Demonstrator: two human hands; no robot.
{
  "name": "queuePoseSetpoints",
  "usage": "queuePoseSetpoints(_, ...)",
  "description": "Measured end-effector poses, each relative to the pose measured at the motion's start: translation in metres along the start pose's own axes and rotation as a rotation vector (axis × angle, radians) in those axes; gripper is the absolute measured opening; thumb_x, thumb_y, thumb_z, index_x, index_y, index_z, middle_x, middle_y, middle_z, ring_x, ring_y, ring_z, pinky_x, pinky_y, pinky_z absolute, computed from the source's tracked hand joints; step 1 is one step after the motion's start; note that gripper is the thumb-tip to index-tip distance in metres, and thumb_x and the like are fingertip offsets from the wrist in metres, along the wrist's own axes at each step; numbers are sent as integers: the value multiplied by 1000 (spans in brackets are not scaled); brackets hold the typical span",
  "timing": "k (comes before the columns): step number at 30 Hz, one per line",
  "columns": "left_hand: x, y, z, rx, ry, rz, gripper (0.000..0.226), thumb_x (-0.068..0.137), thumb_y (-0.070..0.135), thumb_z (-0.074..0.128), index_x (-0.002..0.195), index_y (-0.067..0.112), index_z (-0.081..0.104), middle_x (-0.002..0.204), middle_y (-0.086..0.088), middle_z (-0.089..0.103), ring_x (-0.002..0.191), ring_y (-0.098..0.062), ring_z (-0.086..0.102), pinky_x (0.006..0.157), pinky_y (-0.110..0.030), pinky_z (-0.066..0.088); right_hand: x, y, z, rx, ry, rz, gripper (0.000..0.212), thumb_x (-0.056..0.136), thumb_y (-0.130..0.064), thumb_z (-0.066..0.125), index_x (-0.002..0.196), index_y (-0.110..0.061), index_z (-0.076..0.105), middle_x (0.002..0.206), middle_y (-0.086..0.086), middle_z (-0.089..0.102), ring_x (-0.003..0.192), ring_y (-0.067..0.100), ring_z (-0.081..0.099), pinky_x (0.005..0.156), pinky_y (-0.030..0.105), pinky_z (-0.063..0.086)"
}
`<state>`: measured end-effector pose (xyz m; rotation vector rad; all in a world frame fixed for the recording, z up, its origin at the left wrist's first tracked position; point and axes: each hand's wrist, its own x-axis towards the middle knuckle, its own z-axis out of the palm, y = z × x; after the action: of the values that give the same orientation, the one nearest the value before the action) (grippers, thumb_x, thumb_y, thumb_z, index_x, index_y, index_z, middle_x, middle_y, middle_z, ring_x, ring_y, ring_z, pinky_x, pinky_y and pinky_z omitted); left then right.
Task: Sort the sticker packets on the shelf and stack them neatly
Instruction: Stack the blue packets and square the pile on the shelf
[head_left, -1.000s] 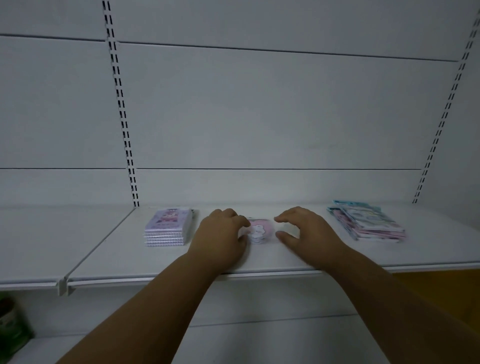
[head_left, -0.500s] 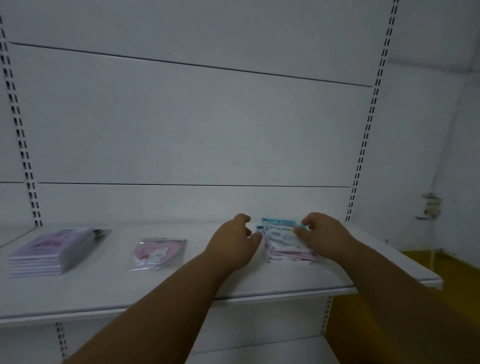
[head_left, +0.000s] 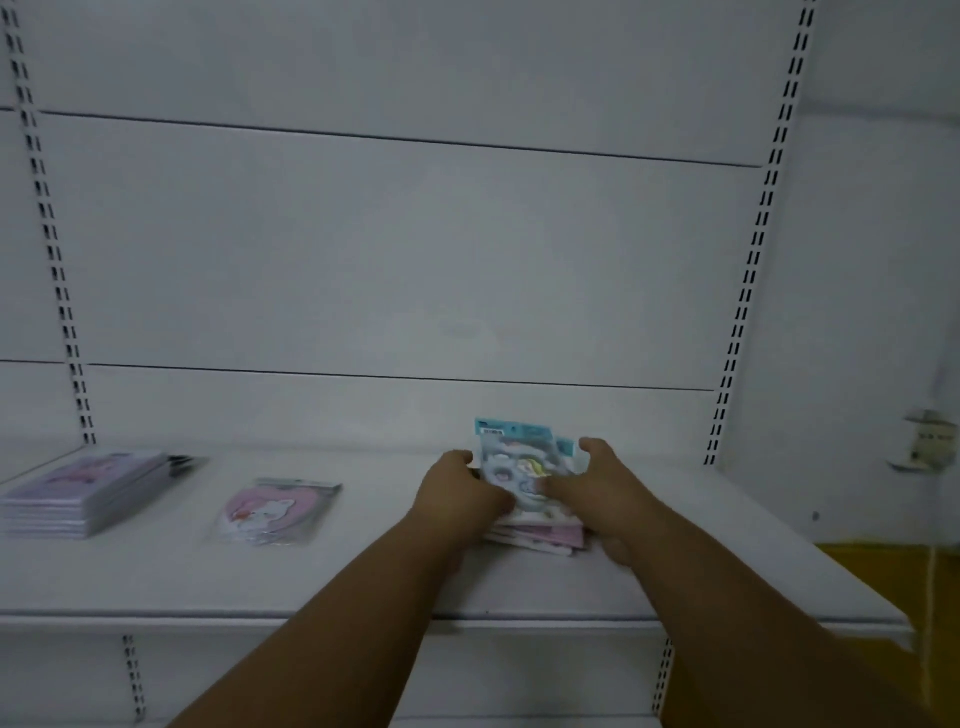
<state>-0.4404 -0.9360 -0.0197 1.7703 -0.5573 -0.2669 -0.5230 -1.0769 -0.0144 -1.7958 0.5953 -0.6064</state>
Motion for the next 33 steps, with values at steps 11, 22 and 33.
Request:
queuePoseSetpoints(11,-10,-14,-35,-146,-194,249,41,87,-2,60,120,22,52,110,0,70,91,-6,71,68,-18,57,-13,-21,53,355,-77,-58,42,71,-41,69,107,-29,51,97,5,74,81,26,74,68,47,60)
queuePoseSetpoints(22,2,-17,-52,-38,-397,345,38,95,11,56,128,13,37,123,-7,57,105,-17,64,82,-26,58,-37,-15,50,72,-68,-240,31,98,-38,42,127,-26,38,121,5,64,95,18,71,80,47,59)
queuePoseSetpoints(33,6,-25,-65,300,-256,314,35,87,15,64,119,19,52,122,1,65,107,-12,63,90,-32,54,-20,0,18,-194,-186,-281,32,93,-29,57,122,-35,46,119,-7,66,101,10,68,87,44,57)
